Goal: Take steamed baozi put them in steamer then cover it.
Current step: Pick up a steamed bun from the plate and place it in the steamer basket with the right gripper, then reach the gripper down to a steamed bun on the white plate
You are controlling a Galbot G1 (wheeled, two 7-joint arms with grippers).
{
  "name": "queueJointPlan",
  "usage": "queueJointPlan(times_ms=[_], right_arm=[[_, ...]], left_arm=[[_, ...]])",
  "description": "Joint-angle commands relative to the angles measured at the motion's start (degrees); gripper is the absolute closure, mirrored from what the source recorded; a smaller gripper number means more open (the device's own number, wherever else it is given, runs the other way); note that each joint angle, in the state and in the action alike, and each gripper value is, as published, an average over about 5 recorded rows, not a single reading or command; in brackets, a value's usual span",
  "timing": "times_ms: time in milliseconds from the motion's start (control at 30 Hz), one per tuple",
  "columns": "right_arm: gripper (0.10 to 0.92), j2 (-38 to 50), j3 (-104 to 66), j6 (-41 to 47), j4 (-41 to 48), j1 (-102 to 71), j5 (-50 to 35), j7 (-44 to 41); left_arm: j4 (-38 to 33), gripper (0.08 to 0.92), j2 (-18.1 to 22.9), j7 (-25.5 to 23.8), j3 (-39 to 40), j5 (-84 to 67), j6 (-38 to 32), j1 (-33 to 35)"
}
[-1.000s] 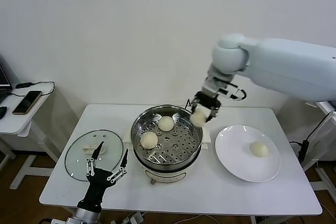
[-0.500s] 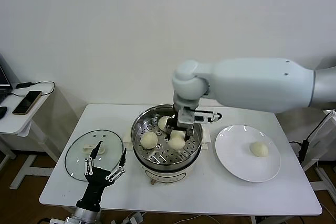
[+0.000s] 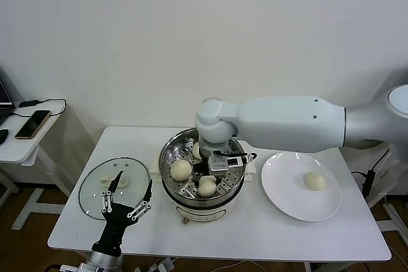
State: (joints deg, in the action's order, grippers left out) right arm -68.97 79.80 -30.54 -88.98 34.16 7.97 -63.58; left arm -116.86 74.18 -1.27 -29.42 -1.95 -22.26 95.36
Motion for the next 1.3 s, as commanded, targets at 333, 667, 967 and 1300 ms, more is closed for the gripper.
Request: queueJointPlan(times_ms=[333, 667, 967, 1300], right_arm=[[0.218, 0.5, -2.9, -0.8, 0.5, -2.2, 2.9, 1.0], [0.203, 12.3, -14.0, 8.8, 5.9, 2.3, -9.6, -5.1], [0.203, 24.4, -12.0, 23.2, 20.6, 2.2, -19.2, -7.5], [0.203, 30.0, -10.6, 26.9, 32.8, -8.9, -15.9, -5.9]], left_arm=[[0.7, 0.177, 0.0, 0.0, 0.2, 0.0, 0.0, -0.4], [0.3, 0.177, -0.2, 0.0, 0.1, 0.1, 0.3, -0.2], [0.2, 0.177, 0.0, 0.0, 0.0, 0.3, 0.3, 0.0], [0.0, 0.177, 0.1, 0.2, -0.1, 0.3, 0.3, 0.2]])
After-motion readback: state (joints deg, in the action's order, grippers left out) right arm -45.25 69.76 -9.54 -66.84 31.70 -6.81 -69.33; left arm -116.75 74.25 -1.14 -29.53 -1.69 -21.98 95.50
